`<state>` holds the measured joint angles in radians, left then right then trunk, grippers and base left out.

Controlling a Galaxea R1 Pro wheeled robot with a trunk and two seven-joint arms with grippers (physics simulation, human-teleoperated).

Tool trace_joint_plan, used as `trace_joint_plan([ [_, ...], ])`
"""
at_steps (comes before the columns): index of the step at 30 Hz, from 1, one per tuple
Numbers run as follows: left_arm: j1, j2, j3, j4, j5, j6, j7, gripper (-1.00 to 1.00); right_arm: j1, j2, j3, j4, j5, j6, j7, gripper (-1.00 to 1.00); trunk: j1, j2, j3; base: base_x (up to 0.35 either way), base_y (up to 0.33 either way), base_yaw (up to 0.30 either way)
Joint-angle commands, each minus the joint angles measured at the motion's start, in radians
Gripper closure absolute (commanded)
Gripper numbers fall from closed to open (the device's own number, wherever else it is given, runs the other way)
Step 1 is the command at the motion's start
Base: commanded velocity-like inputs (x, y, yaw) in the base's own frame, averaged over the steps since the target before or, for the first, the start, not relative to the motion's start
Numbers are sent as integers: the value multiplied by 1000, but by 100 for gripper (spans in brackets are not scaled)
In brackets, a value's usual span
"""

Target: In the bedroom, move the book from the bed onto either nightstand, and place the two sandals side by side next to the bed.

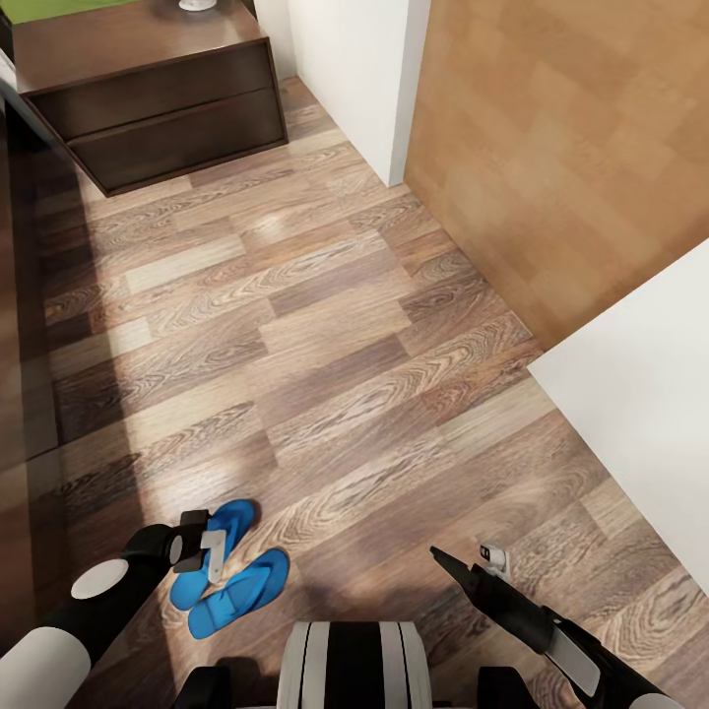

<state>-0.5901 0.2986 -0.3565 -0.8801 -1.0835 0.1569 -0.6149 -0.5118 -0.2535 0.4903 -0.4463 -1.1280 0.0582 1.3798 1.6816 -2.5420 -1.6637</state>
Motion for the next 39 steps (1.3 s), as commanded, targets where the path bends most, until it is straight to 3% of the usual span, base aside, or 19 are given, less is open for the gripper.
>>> trace_joint_plan([
  [1, 0, 1, -4, -2, -2, 6, -4, 100, -1, -1, 7, 0, -10, 6, 2, -100, 0, 0, -1, 0, 0, 0],
  [12, 0, 2, -3, -2, -2, 7, -2, 100, -1, -1, 7, 0, -10, 7, 1, -100, 0, 0, -1, 0, 0, 0],
  [22, 0, 2, -4, -2, 0, 7, 74, 100, -1, -1, 7, 0, -10, 6, -11, -100, 0, 0, -1, 0, 0, 0],
  [39, 0, 2, -4, -2, 1, 7, 81, 100, -1, -1, 8, 0, -10, 7, -20, -100, 0, 0, -1, 0, 0, 0],
])
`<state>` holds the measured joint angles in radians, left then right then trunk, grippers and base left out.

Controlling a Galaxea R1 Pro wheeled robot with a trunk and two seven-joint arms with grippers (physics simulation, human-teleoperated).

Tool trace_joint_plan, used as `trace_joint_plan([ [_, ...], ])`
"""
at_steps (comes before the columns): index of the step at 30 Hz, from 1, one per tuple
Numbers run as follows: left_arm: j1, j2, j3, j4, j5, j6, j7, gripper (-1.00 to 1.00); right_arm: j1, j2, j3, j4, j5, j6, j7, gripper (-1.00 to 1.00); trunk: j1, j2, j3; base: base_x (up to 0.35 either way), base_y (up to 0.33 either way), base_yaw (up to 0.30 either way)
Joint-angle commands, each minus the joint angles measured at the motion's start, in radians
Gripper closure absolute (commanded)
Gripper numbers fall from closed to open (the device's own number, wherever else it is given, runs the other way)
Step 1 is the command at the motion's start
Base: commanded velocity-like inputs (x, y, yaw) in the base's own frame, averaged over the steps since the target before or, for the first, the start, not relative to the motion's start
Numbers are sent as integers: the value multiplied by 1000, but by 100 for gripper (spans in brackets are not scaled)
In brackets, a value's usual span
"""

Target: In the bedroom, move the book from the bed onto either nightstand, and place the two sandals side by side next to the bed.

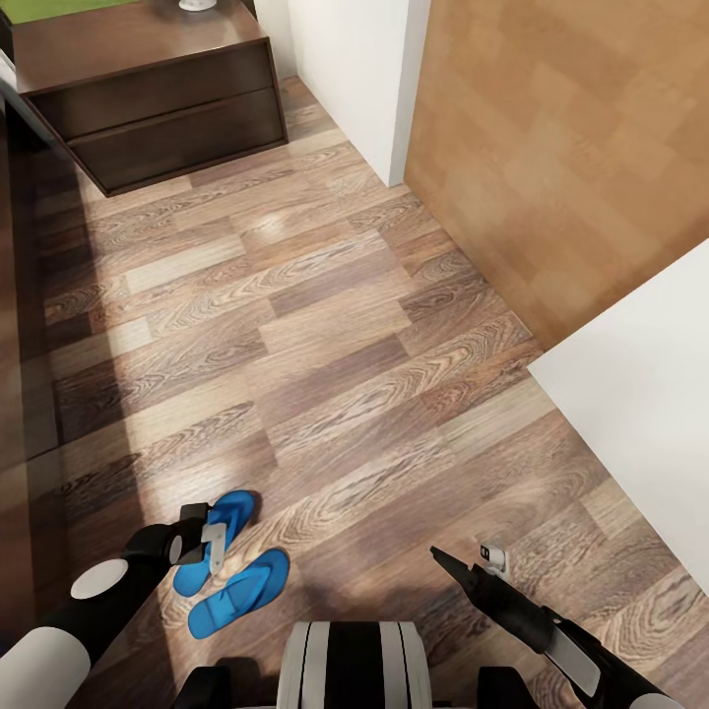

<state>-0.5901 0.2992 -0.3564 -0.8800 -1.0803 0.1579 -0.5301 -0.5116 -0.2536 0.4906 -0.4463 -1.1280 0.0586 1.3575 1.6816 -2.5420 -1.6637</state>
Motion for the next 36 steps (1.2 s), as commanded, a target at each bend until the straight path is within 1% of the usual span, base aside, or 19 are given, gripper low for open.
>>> trace_joint_plan([
  [1, 0, 1, -4, -2, -3, 7, -5, 100, -1, -1, 8, 0, -10, 6, 2, -100, 0, 0, -1, 0, 0, 0],
  [14, 0, 0, -3, -2, -2, 19, -9, 100, -1, -1, 6, 0, -10, 7, 2, -100, 0, 0, -1, 0, 0, 0],
  [15, 0, 0, -3, -2, -1, 20, -10, -100, -1, -1, 6, 0, -10, 7, 2, -100, 0, 0, -1, 0, 0, 0],
  [36, 0, 0, -3, -3, 6, 18, -8, -100, -1, -1, 6, 1, -10, 7, -1, -100, 0, 0, -1, 0, 0, 0],
])
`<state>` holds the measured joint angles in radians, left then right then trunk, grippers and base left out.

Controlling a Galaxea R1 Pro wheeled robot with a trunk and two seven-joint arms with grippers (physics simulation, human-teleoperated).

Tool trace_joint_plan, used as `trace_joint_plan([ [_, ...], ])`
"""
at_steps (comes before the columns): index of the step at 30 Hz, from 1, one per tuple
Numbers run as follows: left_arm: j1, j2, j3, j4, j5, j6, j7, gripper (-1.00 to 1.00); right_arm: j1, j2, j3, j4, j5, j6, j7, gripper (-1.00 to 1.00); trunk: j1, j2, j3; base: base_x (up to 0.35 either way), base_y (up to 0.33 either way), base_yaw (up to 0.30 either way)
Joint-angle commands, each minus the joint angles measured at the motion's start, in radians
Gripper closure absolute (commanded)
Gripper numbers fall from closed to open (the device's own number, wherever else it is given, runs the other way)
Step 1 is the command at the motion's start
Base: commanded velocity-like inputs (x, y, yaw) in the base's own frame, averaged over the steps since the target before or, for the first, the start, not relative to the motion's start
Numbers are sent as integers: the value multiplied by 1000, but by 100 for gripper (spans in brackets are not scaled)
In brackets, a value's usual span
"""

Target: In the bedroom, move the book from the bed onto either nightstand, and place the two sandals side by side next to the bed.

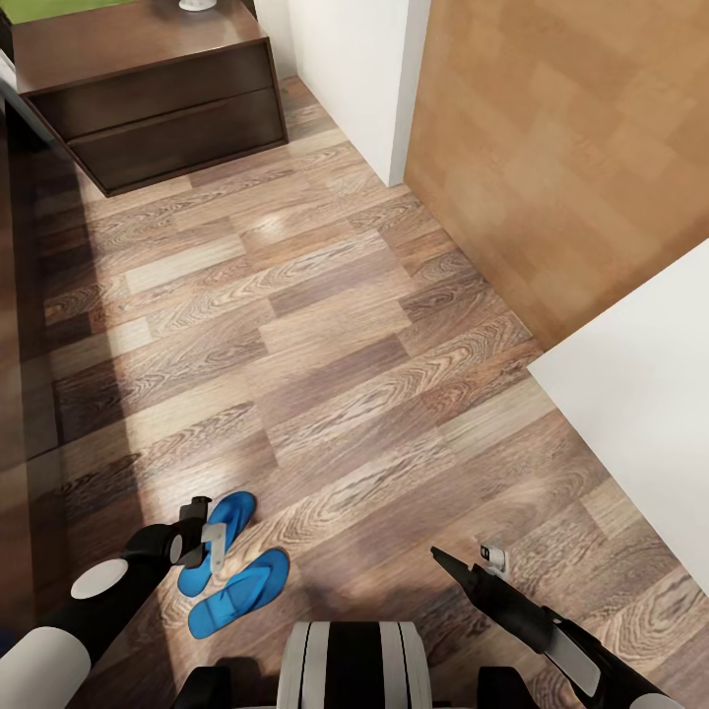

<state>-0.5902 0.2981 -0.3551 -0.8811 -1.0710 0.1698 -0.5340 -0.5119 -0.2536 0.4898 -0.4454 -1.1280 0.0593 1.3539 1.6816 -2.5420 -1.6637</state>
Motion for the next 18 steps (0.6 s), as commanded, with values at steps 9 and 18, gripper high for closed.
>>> trace_joint_plan([
  [9, 0, 1, -4, -2, -2, 5, -5, -100, 0, -1, 7, 10, -11, 6, 2, -100, 0, 0, -1, 0, 0, 0],
  [18, 0, 0, -1, -3, 0, 6, -5, -100, 0, -1, 7, 13, -12, 6, 3, -100, 0, 0, -1, 0, 0, 0],
])
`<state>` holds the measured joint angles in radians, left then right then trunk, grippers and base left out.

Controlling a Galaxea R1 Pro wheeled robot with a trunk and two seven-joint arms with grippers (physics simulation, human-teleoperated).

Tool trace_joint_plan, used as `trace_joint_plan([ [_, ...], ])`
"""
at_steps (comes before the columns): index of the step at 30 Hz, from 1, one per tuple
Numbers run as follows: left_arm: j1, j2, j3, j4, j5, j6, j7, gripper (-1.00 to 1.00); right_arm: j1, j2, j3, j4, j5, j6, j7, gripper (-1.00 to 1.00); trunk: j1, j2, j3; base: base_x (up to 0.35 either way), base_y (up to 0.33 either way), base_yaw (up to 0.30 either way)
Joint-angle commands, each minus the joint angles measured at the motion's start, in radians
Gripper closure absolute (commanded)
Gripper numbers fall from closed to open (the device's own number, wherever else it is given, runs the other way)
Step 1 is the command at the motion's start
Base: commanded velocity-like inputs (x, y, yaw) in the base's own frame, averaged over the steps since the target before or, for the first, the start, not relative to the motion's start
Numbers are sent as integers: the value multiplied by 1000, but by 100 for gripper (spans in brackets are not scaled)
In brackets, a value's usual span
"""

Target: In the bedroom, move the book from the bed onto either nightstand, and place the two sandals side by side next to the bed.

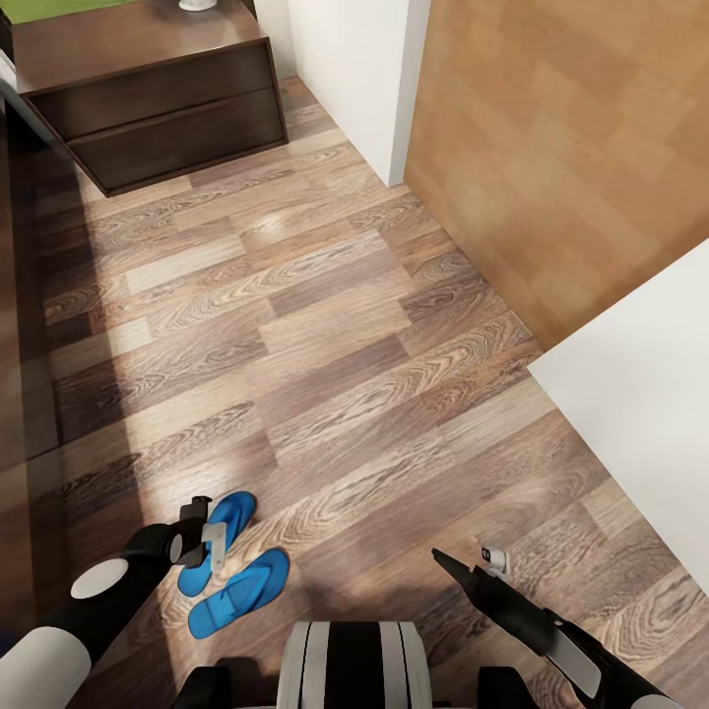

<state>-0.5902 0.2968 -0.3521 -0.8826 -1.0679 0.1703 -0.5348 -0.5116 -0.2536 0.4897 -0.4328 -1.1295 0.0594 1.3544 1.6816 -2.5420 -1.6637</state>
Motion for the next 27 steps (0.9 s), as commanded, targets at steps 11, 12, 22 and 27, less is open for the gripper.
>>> trace_joint_plan([
  [11, 0, 1, -4, -2, -2, 6, -8, -100, -1, -1, 7, 0, -12, 6, 3, -100, -3, 1, 23, 0, 0, 0],
  [12, 0, 1, -4, -3, -2, 6, -8, -100, -1, -1, 7, 0, -11, 5, 3, -100, -3, 1, 27, 0, 0, 0],
  [22, 0, -1, -4, -2, -1, 6, -10, -100, -1, -1, 7, 23, -10, 4, 2, -100, -8, 4, 65, 0, 0, 0],
  [27, 0, -3, -2, -1, -2, 6, -9, -100, -1, -1, 5, 56, -10, 5, 1, -100, -10, 5, 85, 0, 0, 0],
])
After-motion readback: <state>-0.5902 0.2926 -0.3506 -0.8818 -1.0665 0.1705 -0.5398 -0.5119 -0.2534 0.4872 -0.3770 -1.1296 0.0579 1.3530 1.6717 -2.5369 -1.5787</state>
